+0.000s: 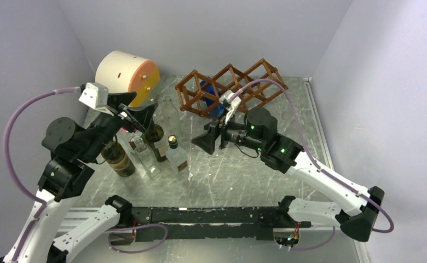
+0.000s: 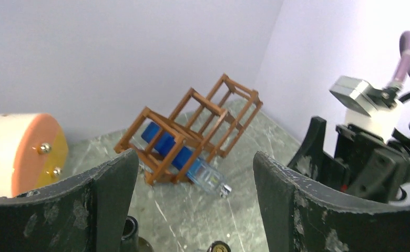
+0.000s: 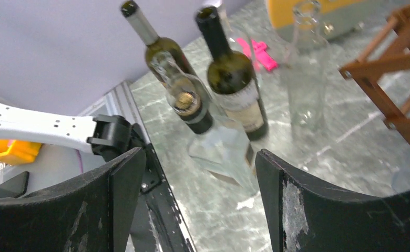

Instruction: Put the wine bottle on the wine rack

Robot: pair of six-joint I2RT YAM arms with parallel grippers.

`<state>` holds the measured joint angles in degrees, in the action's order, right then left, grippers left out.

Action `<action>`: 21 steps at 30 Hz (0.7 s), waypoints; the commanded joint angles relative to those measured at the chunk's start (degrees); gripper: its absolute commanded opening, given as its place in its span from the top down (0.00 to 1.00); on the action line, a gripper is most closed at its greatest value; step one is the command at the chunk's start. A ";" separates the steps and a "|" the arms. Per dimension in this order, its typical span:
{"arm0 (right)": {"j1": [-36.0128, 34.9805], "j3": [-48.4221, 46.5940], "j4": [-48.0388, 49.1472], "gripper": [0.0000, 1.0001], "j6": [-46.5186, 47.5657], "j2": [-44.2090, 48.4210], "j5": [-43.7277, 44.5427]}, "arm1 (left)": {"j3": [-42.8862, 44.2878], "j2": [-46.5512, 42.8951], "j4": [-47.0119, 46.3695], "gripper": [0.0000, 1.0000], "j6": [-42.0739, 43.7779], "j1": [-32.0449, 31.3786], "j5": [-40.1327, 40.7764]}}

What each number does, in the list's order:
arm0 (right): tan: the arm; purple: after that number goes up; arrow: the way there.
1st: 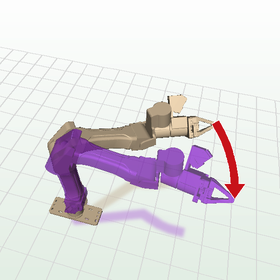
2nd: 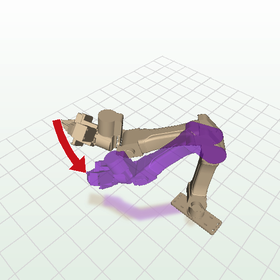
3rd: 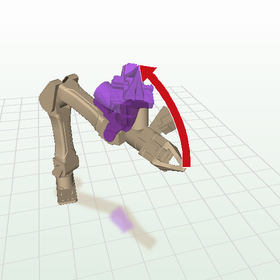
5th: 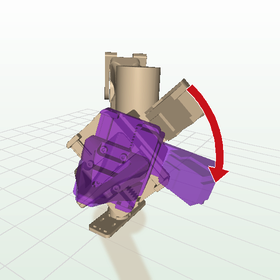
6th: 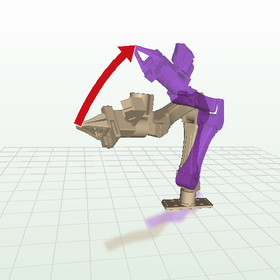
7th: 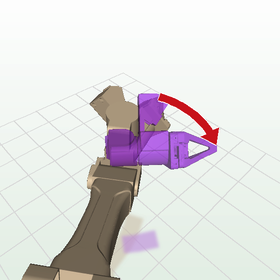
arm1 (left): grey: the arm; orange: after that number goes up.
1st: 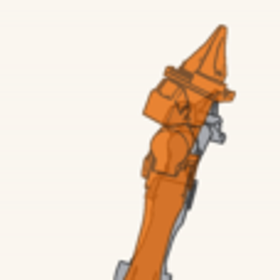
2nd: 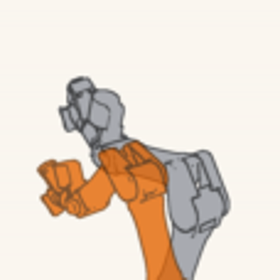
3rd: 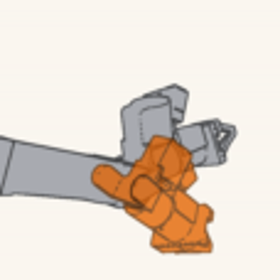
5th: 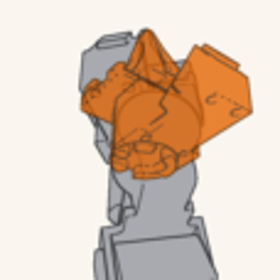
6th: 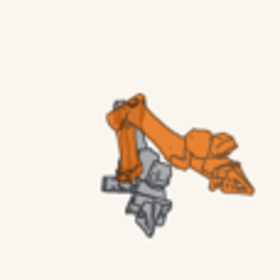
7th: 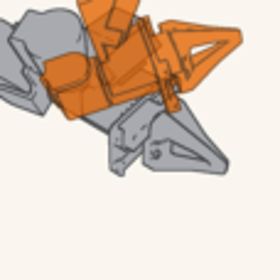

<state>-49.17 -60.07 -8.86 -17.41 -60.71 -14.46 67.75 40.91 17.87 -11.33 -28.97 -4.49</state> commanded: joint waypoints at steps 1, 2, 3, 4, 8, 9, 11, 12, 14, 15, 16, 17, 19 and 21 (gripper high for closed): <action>-6.81 -4.52 1.68 0.20 1.92 -3.06 8.67 | 1.08 -1.31 -5.20 0.16 0.57 0.28 4.39; -8.93 -5.87 0.99 0.20 2.20 -4.70 10.70 | 1.57 -1.42 -4.72 0.16 0.48 0.24 4.47; -10.37 -6.85 0.09 0.20 2.47 -5.95 12.98 | 2.06 -1.50 -4.16 0.16 0.36 0.24 4.49; -11.75 -8.07 -0.73 0.20 2.67 -7.32 15.31 | 2.57 -1.46 -3.76 0.16 0.24 0.27 4.33; -15.67 -12.14 -4.34 0.20 3.99 -12.56 22.01 | 3.91 -1.42 -1.94 0.16 -0.16 0.24 4.64; -16.44 -13.04 -4.93 0.20 4.65 -13.80 22.75 | 4.16 -1.37 -1.55 0.16 -0.22 0.23 5.23; -17.55 -14.44 -5.76 0.21 5.39 -15.89 24.84 | 4.40 -1.46 -0.89 0.16 -0.47 0.29 6.54; -17.89 -14.96 -5.91 0.22 5.59 -16.85 25.25 | 4.49 -1.49 -0.63 0.16 -0.57 0.27 7.33; -18.36 -15.91 -6.56 0.24 6.12 -18.41 25.76 | 4.42 -1.68 -0.30 0.16 -0.70 0.25 8.27; -18.38 -16.17 -6.74 0.25 6.42 -19.04 26.35 | 4.30 -1.88 -0.29 0.16 -0.71 0.23 8.48; -18.47 -16.29 -6.72 0.25 6.61 -19.62 26.90 | 4.18 -2.00 -0.25 0.16 -0.83 0.23 8.67; -18.47 -16.44 -6.64 0.26 6.98 -20.15 27.23 | 4.01 -2.21 -0.21 0.16 -0.99 0.23 8.77; -18.58 -16.84 -6.37 0.28 7.89 -21.27 27.08 | 3.68 -2.40 0.00 0.16 -1.35 0.24 8.98; -18.56 -17.29 -6.02 0.30 8.73 -22.55 27.03 | 3.66 -2.42 0.52 0.16 -1.80 0.30 9.23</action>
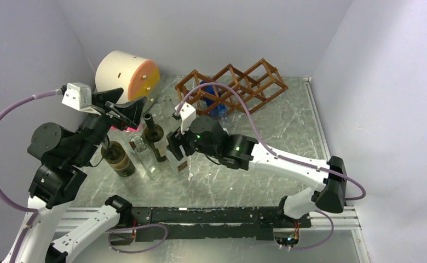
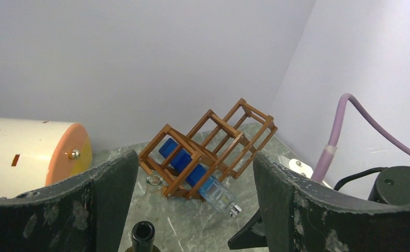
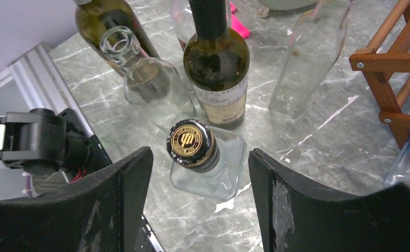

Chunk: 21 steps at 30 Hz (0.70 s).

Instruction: Put the wine bottle on the wine rack

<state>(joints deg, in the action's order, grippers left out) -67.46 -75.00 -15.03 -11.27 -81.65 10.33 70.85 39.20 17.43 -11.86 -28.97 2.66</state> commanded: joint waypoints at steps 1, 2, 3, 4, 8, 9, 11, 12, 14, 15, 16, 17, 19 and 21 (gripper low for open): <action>-0.34 -2.61 0.37 0.31 2.91 -2.24 2.16 | 0.59 -0.64 1.24 0.16 -1.40 0.24 2.04; -0.35 -2.77 0.80 0.35 3.32 -3.03 1.95 | 0.65 -0.66 1.69 0.16 -1.48 0.28 2.01; -0.39 -2.82 1.34 0.39 3.67 -3.52 1.71 | 0.75 -0.57 2.04 0.16 -1.61 0.24 2.00; -0.39 -2.97 1.54 0.45 4.09 -4.06 1.59 | 0.85 -0.53 2.41 0.16 -1.78 0.26 2.12; -0.48 -2.13 2.88 0.53 5.42 -5.00 2.02 | 1.51 -0.04 3.62 0.16 -2.59 0.23 2.04; -0.55 -1.75 3.47 0.53 5.58 -4.99 2.18 | 1.69 0.11 3.96 0.16 -2.77 0.28 1.89; -0.55 -1.20 4.24 0.55 6.17 -4.90 1.96 | 1.70 0.41 4.49 0.16 -2.86 0.23 1.66; -0.61 -0.86 4.75 0.55 6.44 -4.86 1.93 | 1.62 0.50 4.72 0.16 -2.90 0.24 1.58; -0.65 0.17 6.09 0.60 7.02 -4.56 1.61 | 1.41 0.73 5.06 0.16 -3.05 0.23 1.63; -0.63 0.66 6.75 0.64 7.26 -4.48 1.81 | 1.31 0.86 5.36 0.16 -3.15 0.23 1.60; -0.55 0.98 7.14 0.71 7.31 -4.47 2.30 | 1.31 1.10 5.70 0.16 -3.17 0.23 1.57; -0.52 0.91 7.15 0.78 7.31 -4.37 2.79 | 1.31 1.32 6.00 0.16 -3.29 0.23 1.63; -0.60 0.42 6.63 0.90 7.36 -3.69 3.99 | 1.33 1.69 6.72 0.16 -3.30 0.28 1.41; -0.55 0.45 6.93 0.97 7.22 -2.46 4.96 | 0.95 1.97 7.48 0.16 -3.43 0.26 1.41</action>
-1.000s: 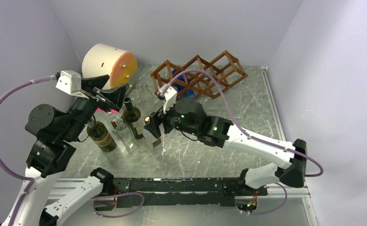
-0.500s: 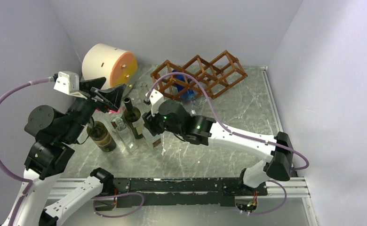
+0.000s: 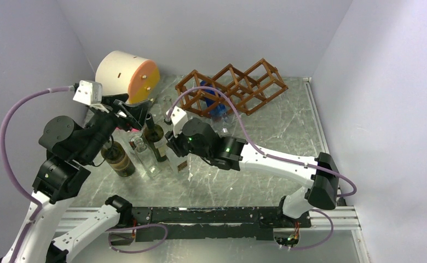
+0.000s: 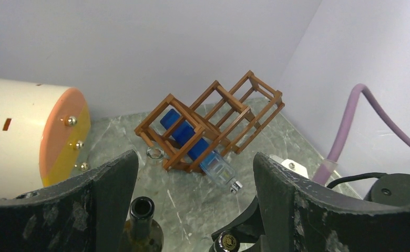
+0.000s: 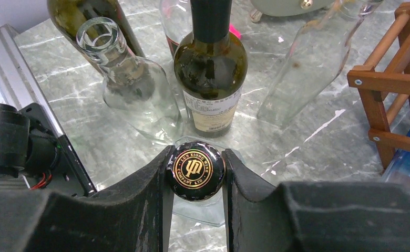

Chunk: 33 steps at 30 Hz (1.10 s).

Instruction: Put the wine bottle on the wine rack

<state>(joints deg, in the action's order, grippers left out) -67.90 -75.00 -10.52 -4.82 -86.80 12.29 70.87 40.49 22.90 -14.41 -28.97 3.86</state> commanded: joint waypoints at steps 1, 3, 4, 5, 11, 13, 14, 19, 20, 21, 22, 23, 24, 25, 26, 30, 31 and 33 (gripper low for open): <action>-0.07 0.47 2.48 1.00 0.47 3.43 3.53 | 0.50 0.87 2.16 0.16 -0.89 0.24 0.19; -0.03 0.18 2.00 1.00 0.12 4.78 4.48 | -0.68 0.91 2.12 0.16 -1.64 0.25 0.65; 0.03 -0.13 1.17 1.00 -0.04 5.32 4.80 | -1.23 1.01 2.02 0.16 -2.46 0.23 0.74; -0.03 -0.60 0.27 1.00 -0.44 5.75 5.28 | -1.84 1.12 1.80 0.16 -3.00 0.24 0.19; 2.33 -3.41 -5.57 1.00 -4.60 8.87 7.11 | -6.08 2.00 -0.55 0.16 -2.28 0.23 -8.70; 5.25 -4.07 -6.62 1.00 -6.03 10.50 3.69 | -8.04 2.63 -1.61 0.15 -0.79 0.24 -13.07; 7.05 -4.50 -7.06 1.00 -6.48 11.35 1.56 | -9.08 2.96 -1.93 0.15 -0.88 0.27 -14.15; 15.57 -5.54 -9.67 1.00 -9.66 15.30 -6.48 | -15.19 3.81 -6.61 0.12 -0.95 0.24 -18.61; 16.63 -5.82 -10.30 1.00 -9.90 15.65 -7.70 | -16.85 3.85 -8.68 0.12 -0.83 0.23 -20.71; 17.69 -6.38 -11.10 1.00 -9.84 15.88 -8.50 | -18.27 3.96 -10.91 0.11 -0.75 0.23 -23.09; 18.46 -6.93 -11.99 1.00 -9.97 16.03 -8.82 | -19.38 4.29 -12.99 0.11 -0.59 0.23 -25.77; 19.29 -7.74 -13.20 1.00 -10.18 16.15 -9.14 | -20.08 4.90 -14.49 0.11 -0.39 0.30 -28.03; 20.06 -8.31 -13.70 1.00 -10.24 16.33 -9.97 | -20.56 5.82 -15.57 0.11 -0.06 0.29 -30.02; 20.91 -8.71 -14.03 1.00 -10.40 16.54 -10.84 | -21.02 6.68 -16.42 0.11 0.37 0.20 -31.50; 21.40 -9.21 -14.29 1.00 -10.54 16.84 -11.34 | -21.53 7.72 -17.31 0.11 0.66 0.15 -32.42; 22.46 -11.30 -14.93 1.00 -10.82 17.37 -12.33 | -24.40 11.26 -23.87 0.11 3.06 -0.29 -36.59; 22.63 -11.98 -15.06 1.00 -10.82 17.35 -12.73 | -25.14 11.85 -25.80 0.11 3.85 -0.59 -37.69; 22.89 -13.08 -15.45 1.00 -10.91 17.30 -13.26 | -25.66 12.84 -27.80 0.10 6.27 -1.45 -39.53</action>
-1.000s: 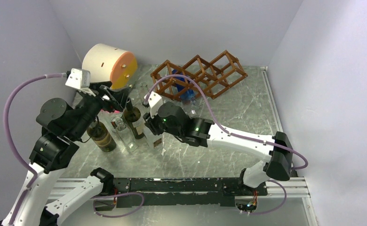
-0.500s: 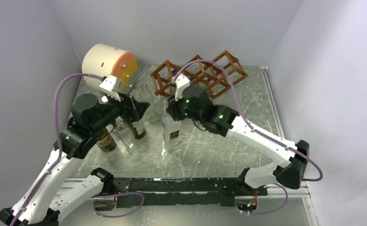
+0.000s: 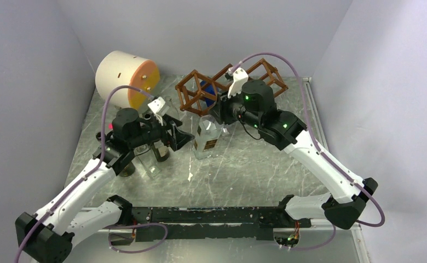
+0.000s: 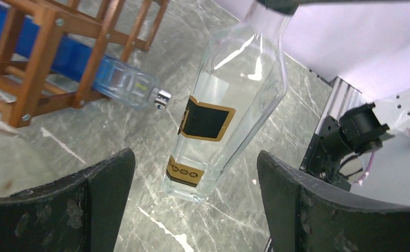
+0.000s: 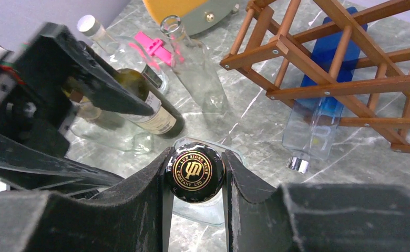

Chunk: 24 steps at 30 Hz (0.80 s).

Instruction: Put the wine bottle on the wine rack

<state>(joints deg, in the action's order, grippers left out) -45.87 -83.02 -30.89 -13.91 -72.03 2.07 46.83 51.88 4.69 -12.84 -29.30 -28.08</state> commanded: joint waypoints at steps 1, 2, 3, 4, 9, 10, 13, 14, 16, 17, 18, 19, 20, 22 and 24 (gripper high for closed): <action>0.87 -5.68 4.65 1.00 -1.86 2.42 -3.18 | -1.85 1.70 -9.95 0.10 6.10 -1.69 -8.15; 0.89 -6.06 4.49 1.00 -1.90 2.35 -3.27 | -2.12 1.91 -10.18 0.09 7.89 -2.13 -8.71; 0.97 -6.21 4.57 1.00 -2.11 2.34 -3.73 | -2.37 2.06 -10.25 0.09 9.54 -2.48 -9.05; 0.98 -6.25 4.83 1.00 -2.21 2.31 -4.26 | -2.74 2.35 -10.43 0.08 10.68 -2.78 -8.80; 1.13 -6.67 5.79 1.00 -2.10 2.15 -6.70 | -2.20 5.22 -11.07 0.06 12.31 -4.01 -6.97; 1.13 -6.78 5.84 1.00 -2.09 2.16 -7.00 | -1.92 5.83 -11.30 0.05 12.42 -4.34 -6.62; 1.17 -6.70 6.46 1.00 -2.22 2.24 -7.92 | -1.83 7.63 -12.00 0.03 12.88 -5.12 -7.86; 1.21 -6.51 6.79 1.00 -2.30 2.27 -8.31 | -2.00 8.25 -12.04 0.01 13.15 -5.26 -7.54; 1.22 -6.20 7.45 1.00 -2.54 2.46 -8.87 | -3.05 8.88 -13.02 0.00 13.20 -5.40 -5.47; 1.20 -6.07 7.72 1.00 -2.67 2.50 -9.07 | -3.44 9.12 -13.99 0.00 13.22 -5.37 -5.25; 1.26 -5.81 8.10 1.00 -2.88 2.63 -9.19 | -3.84 9.24 -14.94 0.00 12.98 -5.35 -5.42; 1.22 -5.42 8.63 1.00 -3.02 2.82 -9.36 | -4.11 9.40 -15.87 0.00 12.30 -5.35 -5.78; 1.25 -5.10 9.04 1.00 -3.13 3.04 -9.43 | -4.31 9.49 -16.94 0.00 11.71 -5.46 -6.18; 1.21 -4.34 9.98 1.00 -3.35 3.56 -9.59 | -4.60 10.14 -18.12 0.01 11.34 -5.63 -6.77; 1.22 -3.84 10.78 1.00 -3.59 3.80 -9.56 | -4.63 10.77 -18.54 0.02 11.83 -6.15 -6.38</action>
<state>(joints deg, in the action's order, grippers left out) -44.80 -86.00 -30.74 -14.48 -71.99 -4.91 42.92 61.49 -8.49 -1.45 -34.65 -33.93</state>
